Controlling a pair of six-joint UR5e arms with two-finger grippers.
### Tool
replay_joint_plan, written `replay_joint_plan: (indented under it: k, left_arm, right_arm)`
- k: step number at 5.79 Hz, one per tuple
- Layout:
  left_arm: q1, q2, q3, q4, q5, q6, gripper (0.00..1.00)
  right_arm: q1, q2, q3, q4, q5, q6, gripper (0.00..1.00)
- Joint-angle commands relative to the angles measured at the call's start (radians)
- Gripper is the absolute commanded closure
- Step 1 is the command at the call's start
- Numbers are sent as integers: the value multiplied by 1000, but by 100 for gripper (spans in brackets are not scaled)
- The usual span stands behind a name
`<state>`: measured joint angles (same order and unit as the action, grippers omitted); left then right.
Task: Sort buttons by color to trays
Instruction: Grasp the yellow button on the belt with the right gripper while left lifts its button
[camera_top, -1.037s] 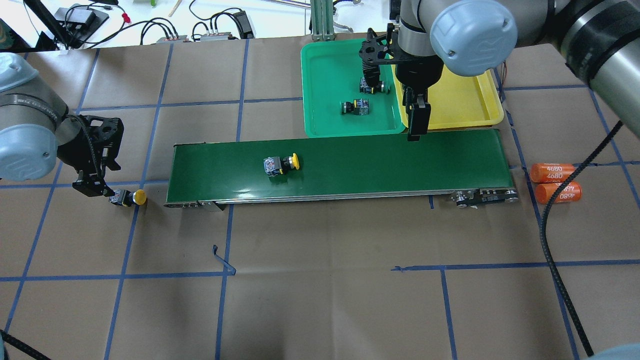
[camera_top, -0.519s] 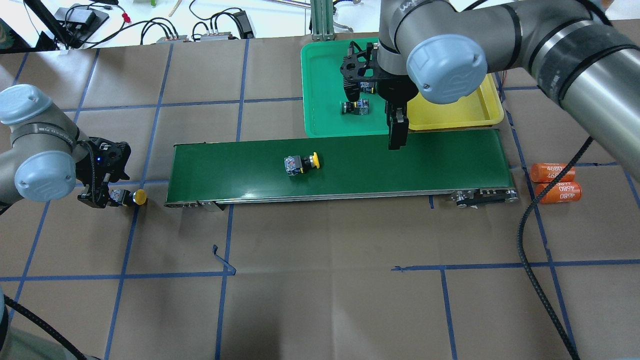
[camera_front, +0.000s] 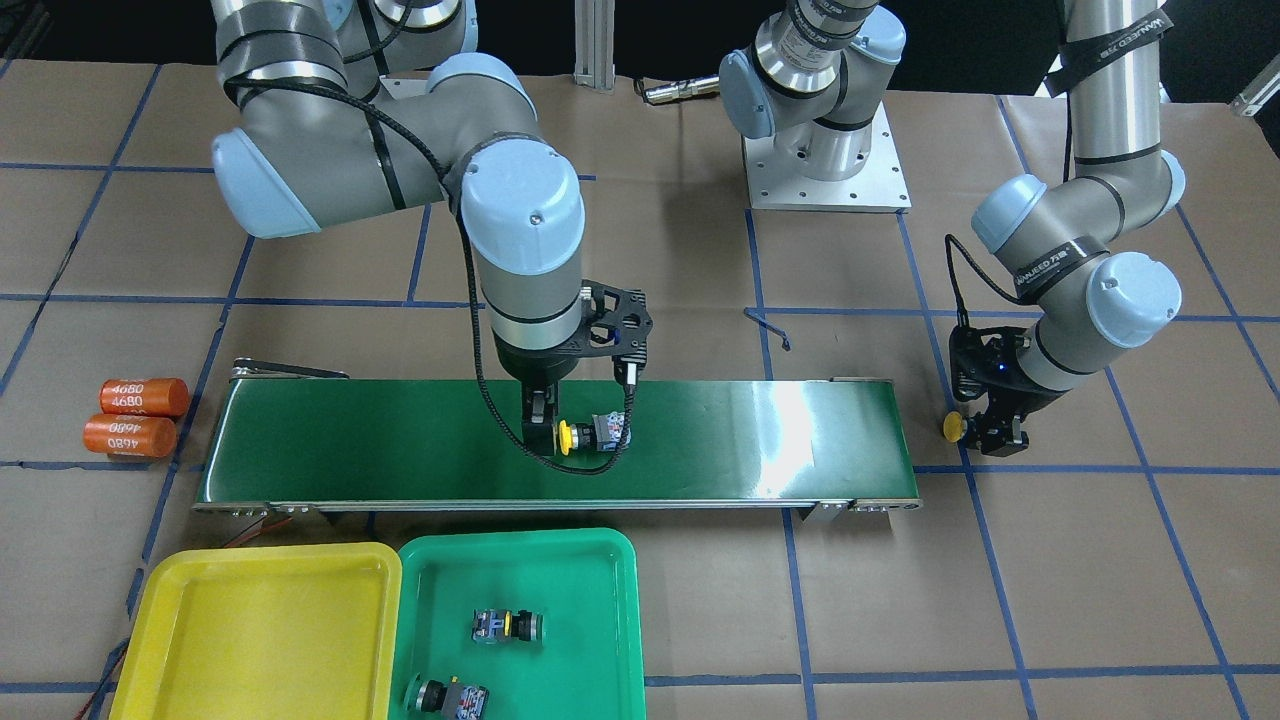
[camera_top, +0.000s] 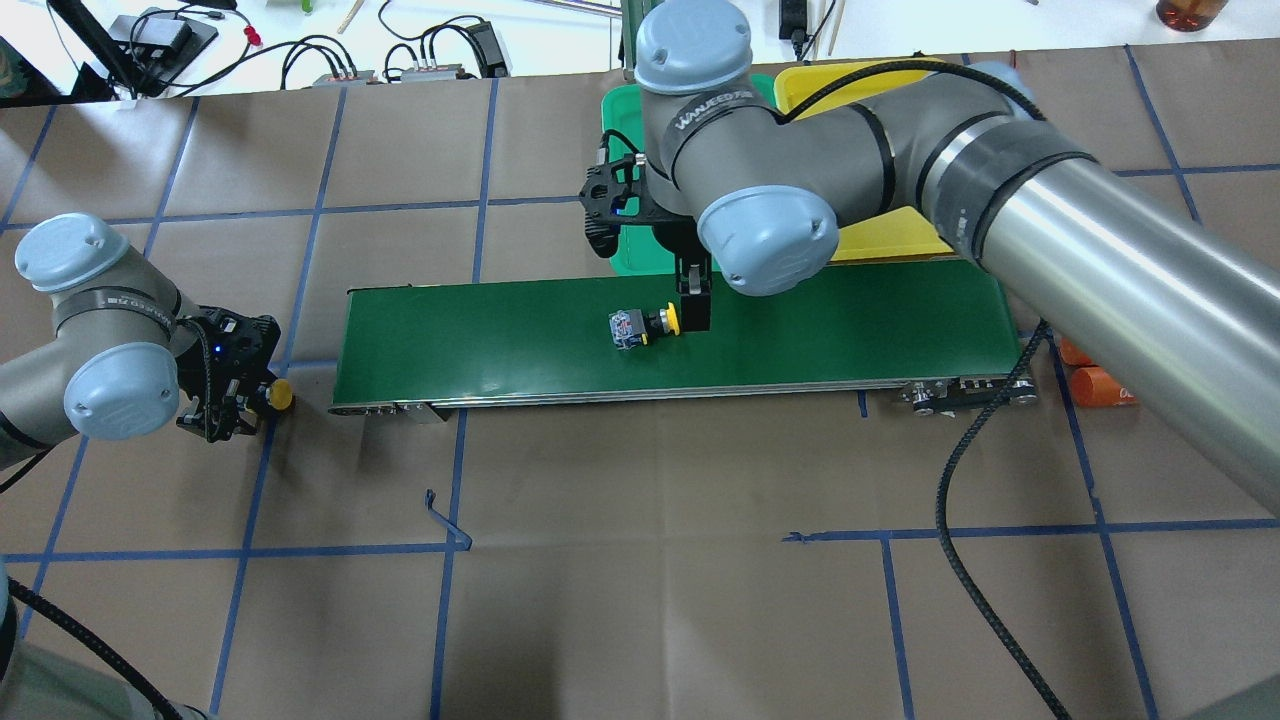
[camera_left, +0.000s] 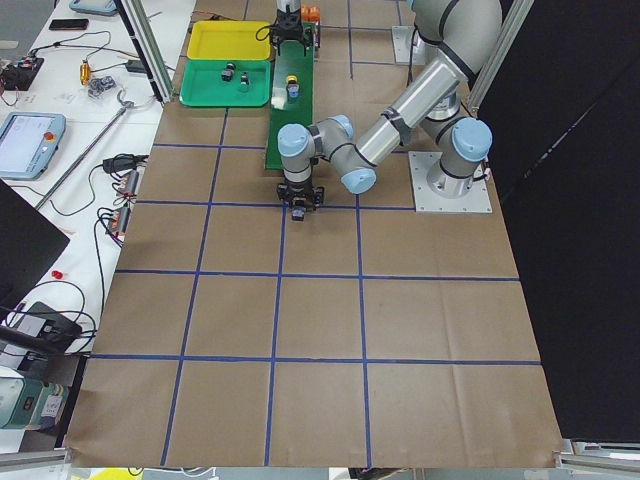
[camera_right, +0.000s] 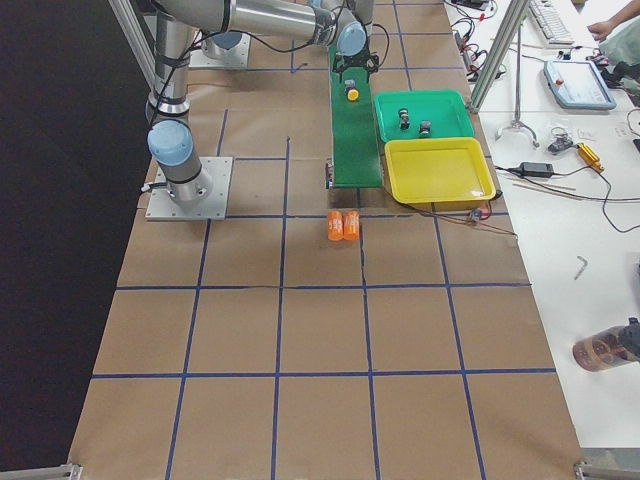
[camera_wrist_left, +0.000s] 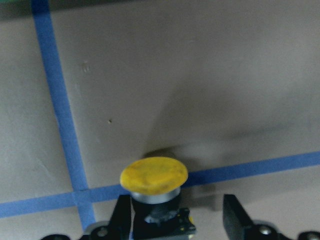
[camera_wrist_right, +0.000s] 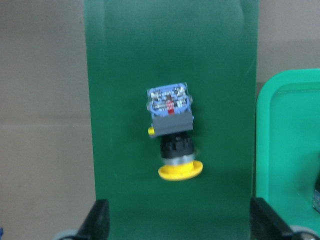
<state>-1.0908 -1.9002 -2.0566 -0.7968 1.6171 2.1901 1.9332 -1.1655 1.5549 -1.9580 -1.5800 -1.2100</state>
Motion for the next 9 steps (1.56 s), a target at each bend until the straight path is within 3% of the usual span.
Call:
replay_joint_plan:
  k: [1,2,4,5,6,8,9]
  left_arm:
    - [0,-2,10,19,1,-1,100]
    - [2,30,25,10,4,9,100]
    - [-93,88,126,-169,-23,-48,100]
    - [-178,122,145,-217,-22,-164,100]
    - [-269,118,145,-219,-26,-297,100]
    - [-378,102,131,-205,-26,-446,99]
    - [-388,99,131,-209,-31,-461,21]
  right_arm:
    - [9,33,57,-48,-8,-52,0]
    - [-17,27,107,-94,-15,-92,0]
    - [-74,27,128,-122,-17,-114,0]
    - [-121,24,131,-119,-21,-115,25]
    - [-150,15,140,-119,-59,-144,59]
    - [-169,-11,146,-121,-72,-192,91]
    - [-218,-34,133,-121,-86,-227,91]
